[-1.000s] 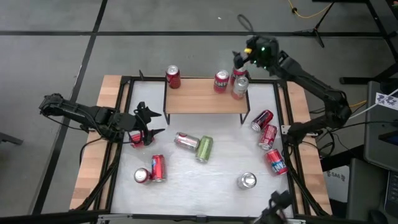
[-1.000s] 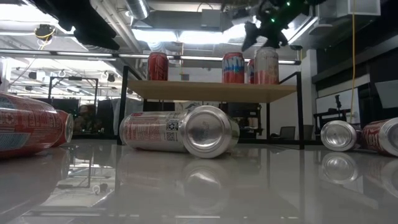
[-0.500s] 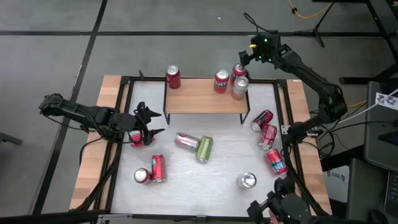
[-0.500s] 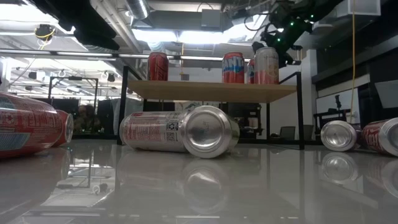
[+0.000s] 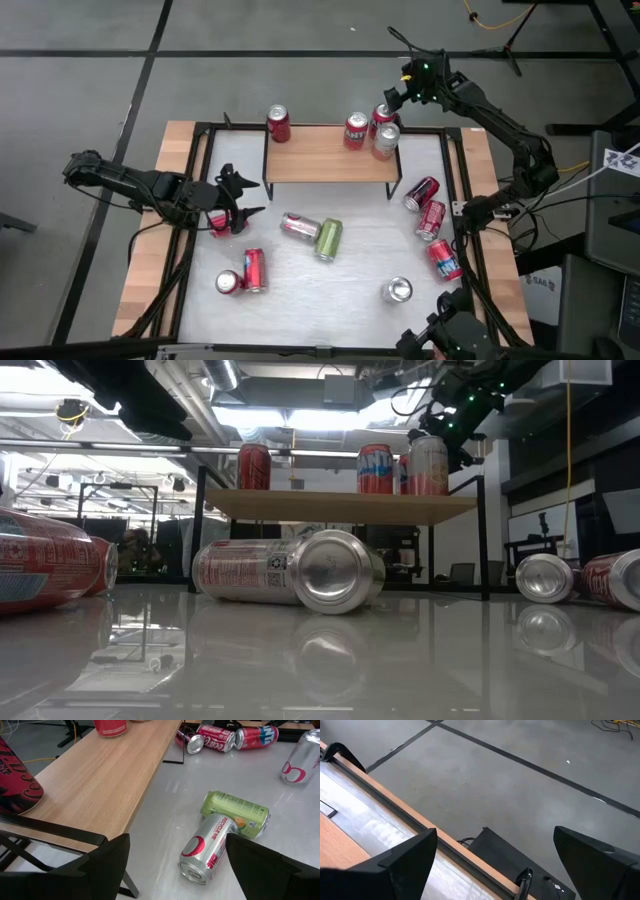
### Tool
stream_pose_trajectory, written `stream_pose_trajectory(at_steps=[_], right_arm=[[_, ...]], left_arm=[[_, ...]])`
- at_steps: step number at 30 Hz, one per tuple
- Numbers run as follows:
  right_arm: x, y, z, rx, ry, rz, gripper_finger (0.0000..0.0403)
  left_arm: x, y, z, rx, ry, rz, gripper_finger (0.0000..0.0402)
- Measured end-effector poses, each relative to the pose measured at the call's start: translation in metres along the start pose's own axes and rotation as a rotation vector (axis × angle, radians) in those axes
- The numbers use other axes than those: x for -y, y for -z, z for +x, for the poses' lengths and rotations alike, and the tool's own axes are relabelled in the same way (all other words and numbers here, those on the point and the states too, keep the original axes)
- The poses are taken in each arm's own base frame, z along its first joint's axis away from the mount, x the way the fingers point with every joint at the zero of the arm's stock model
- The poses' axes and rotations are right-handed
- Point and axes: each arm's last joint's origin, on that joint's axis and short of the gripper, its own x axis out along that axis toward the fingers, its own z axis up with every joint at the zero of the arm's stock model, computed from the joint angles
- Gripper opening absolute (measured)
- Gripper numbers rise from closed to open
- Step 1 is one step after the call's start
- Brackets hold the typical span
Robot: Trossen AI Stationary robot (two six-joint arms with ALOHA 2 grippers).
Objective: Place canned beverage on shelf
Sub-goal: Put the orange soda can on the shelf aligned with the other orange soda can
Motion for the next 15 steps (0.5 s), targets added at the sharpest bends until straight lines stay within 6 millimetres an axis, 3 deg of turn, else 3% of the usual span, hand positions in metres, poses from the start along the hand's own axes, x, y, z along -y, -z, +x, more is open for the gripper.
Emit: stream_pose_trajectory(at_steps=[9, 15], right_arm=[[-0.001, 0.000, -0.002, 0.000, -0.039, -0.007, 0.0390], [0.000, -0.007, -0.018, 0.078, 0.020, -0.011, 0.0390]], left_arm=[[0.000, 0.000, 0.000, 0.000, 0.000, 0.000, 0.0320], [0.000, 0.000, 0.000, 0.000, 0.000, 0.000, 0.0320]])
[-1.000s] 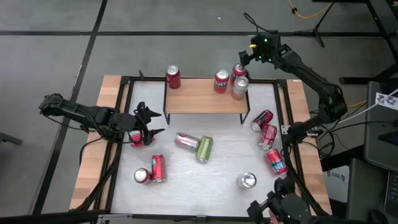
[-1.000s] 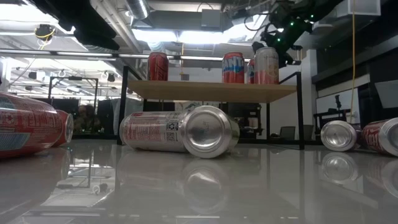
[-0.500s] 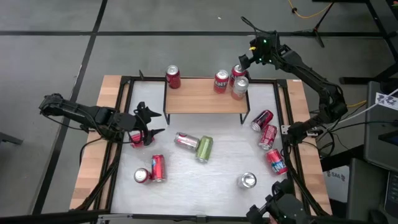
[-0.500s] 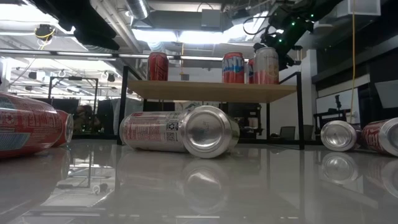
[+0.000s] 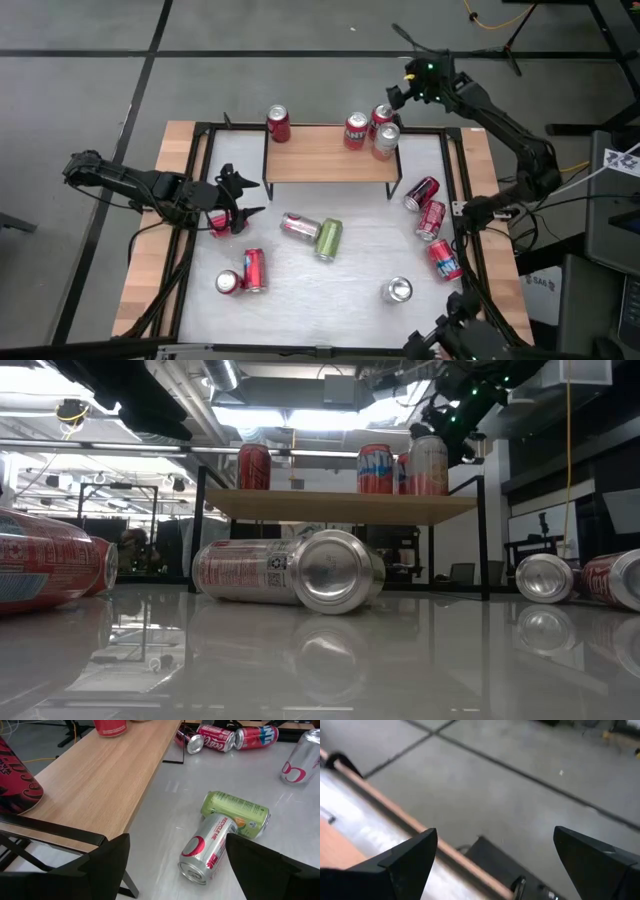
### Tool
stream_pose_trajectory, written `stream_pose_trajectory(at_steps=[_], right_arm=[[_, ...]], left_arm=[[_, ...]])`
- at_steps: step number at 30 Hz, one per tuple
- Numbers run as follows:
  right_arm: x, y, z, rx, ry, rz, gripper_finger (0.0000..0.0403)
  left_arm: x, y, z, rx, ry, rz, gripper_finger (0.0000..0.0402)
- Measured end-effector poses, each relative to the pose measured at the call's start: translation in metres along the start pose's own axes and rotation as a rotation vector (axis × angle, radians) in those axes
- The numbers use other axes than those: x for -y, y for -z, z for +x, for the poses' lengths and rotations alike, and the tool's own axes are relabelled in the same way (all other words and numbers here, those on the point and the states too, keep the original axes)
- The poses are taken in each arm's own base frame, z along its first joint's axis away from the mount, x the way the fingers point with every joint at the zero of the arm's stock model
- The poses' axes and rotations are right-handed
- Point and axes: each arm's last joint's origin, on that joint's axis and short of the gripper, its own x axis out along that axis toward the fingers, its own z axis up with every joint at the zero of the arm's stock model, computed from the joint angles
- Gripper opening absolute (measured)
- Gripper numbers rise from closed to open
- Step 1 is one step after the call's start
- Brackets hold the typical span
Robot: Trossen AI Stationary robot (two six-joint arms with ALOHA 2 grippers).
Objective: Place canned beverage on shelf
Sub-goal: Put the orange soda can on the shelf aligned with the other orange soda can
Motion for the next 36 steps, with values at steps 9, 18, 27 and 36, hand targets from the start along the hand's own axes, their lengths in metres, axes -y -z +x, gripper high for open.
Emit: stream_pose_trajectory(at_steps=[9, 18, 27, 36], right_arm=[[-0.012, -0.018, -0.034, 0.181, -0.213, -0.014, 0.0390], [-0.086, -0.016, -0.057, 0.209, -0.511, -0.162, 0.0390], [-0.138, -0.004, -0.072, 0.217, -0.320, -0.351, 0.0390], [-0.141, 0.004, -0.066, 0.143, -0.226, -0.370, 0.0390]], left_arm=[[0.000, 0.000, 0.000, 0.000, 0.000, 0.000, 0.0320], [0.000, 0.000, 0.000, 0.000, 0.000, -0.001, 0.0320], [0.000, 0.000, 0.000, 0.002, 0.001, -0.004, 0.0320], [0.000, 0.000, 0.000, 0.004, 0.001, -0.005, 0.0320]])
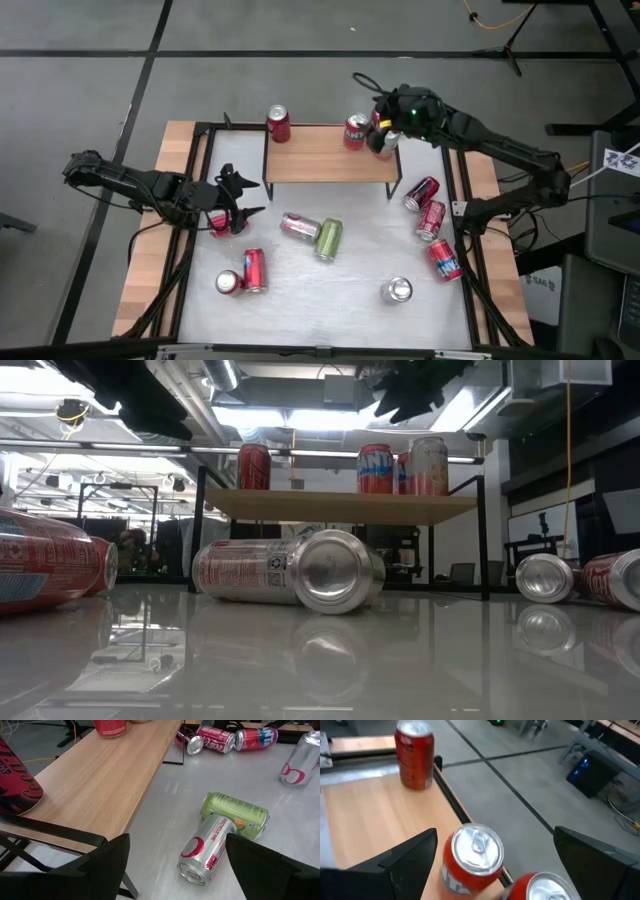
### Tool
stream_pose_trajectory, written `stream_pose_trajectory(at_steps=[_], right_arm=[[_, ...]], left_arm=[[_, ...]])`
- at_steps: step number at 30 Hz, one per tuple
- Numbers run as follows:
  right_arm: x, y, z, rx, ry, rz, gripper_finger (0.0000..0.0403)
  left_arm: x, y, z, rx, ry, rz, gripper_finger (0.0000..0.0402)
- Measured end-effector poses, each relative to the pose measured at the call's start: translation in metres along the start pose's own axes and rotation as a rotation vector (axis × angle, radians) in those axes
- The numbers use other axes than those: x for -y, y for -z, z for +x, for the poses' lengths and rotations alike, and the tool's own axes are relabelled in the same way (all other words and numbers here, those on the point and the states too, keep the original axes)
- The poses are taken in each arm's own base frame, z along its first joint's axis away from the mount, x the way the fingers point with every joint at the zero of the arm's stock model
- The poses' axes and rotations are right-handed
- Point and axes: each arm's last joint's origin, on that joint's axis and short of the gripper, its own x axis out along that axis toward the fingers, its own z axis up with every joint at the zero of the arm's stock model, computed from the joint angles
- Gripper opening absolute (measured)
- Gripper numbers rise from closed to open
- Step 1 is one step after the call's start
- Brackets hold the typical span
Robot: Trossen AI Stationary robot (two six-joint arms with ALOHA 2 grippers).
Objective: Place canned beverage on shelf
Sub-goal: Put the orange soda can on the shelf aligned with the other orange soda can
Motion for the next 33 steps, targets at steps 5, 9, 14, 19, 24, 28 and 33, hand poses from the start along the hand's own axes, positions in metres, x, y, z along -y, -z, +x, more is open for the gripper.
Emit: stream_pose_trajectory(at_steps=[5, 9, 14, 19, 24, 28, 33], right_arm=[[-0.006, 0.005, 0.018, -0.042, -0.009, -0.011, 0.0390], [-0.007, 0.007, 0.027, -0.061, 0.019, -0.017, 0.0390], [-0.007, 0.010, 0.032, -0.089, 0.065, -0.046, 0.0390], [-0.007, 0.010, 0.033, -0.092, 0.083, -0.050, 0.0390], [-0.006, 0.011, 0.035, -0.108, 0.125, -0.071, 0.0390], [-0.006, 0.012, 0.038, -0.115, 0.139, -0.078, 0.0390], [-0.005, 0.012, 0.038, -0.120, 0.168, -0.080, 0.0390]], left_arm=[[0.000, 0.000, 0.000, 0.000, 0.000, 0.000, 0.0320], [0.000, 0.000, 0.000, 0.000, 0.000, 0.000, 0.0320], [0.000, 0.000, 0.000, 0.000, 0.000, 0.000, 0.0320], [0.000, 0.000, 0.000, 0.000, 0.000, 0.000, 0.0320], [0.000, 0.000, 0.000, 0.000, 0.000, 0.000, 0.0320], [0.000, 0.000, 0.000, 0.000, -0.001, 0.001, 0.0320], [0.000, 0.000, 0.000, 0.000, -0.001, 0.001, 0.0320]])
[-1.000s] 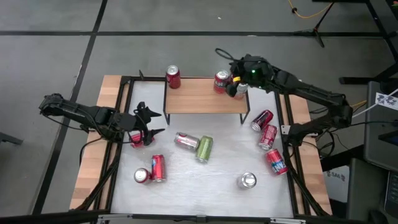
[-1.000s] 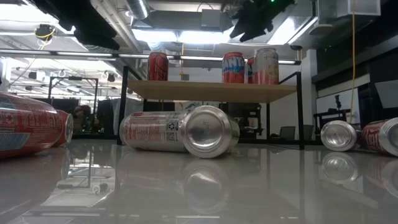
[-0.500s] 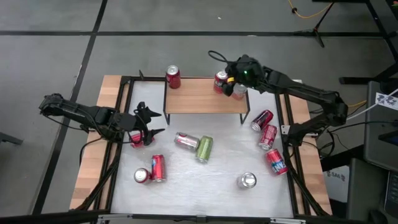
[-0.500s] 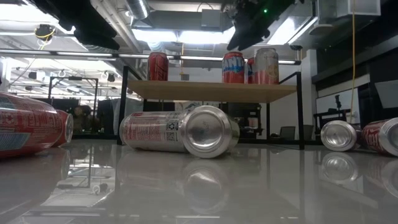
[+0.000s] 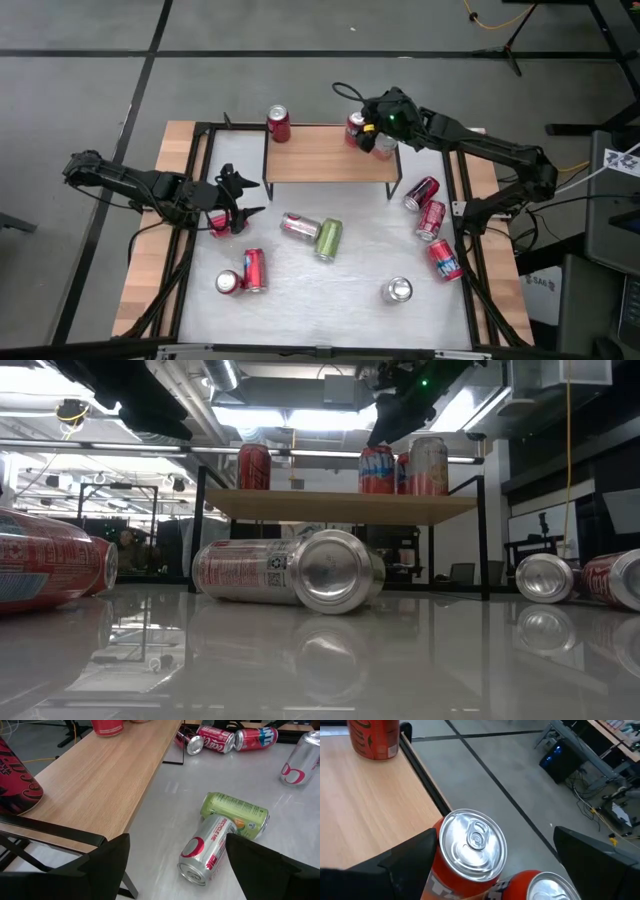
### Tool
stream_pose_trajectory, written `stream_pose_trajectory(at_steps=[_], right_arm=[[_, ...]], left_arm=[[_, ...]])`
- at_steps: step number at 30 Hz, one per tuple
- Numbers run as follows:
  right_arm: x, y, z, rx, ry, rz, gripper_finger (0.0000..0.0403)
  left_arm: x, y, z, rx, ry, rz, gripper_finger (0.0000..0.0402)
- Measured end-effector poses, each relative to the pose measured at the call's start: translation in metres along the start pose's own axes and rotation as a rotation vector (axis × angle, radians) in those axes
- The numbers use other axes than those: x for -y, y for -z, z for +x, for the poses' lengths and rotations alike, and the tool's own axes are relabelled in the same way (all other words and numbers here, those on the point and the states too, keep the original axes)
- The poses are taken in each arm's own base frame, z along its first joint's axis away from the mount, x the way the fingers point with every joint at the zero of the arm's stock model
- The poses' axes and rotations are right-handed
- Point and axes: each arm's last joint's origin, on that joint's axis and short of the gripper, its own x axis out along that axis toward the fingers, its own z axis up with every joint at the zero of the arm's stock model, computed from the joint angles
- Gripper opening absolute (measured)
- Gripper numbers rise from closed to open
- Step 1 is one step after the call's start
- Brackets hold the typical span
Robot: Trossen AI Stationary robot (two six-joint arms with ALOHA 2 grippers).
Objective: Place canned beverage on shelf
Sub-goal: Put the orange soda can on the shelf aligned with the other orange soda can
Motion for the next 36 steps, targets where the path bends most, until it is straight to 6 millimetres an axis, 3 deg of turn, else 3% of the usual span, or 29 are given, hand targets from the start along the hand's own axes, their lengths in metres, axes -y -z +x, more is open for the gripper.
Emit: stream_pose_trajectory(at_steps=[21, 29, 36], right_arm=[[0.004, -0.005, -0.005, 0.037, 0.057, 0.023, 0.0390], [-0.012, -0.017, -0.040, 0.154, -0.029, 0.022, 0.0390], [-0.051, -0.023, -0.073, 0.236, -0.173, -0.042, 0.0390]], left_arm=[[0.000, 0.000, 0.000, 0.000, 0.000, 0.001, 0.0320], [0.000, 0.000, 0.000, -0.003, 0.008, -0.053, 0.0320], [0.001, -0.001, 0.000, 0.004, 0.015, -0.184, 0.0320]])
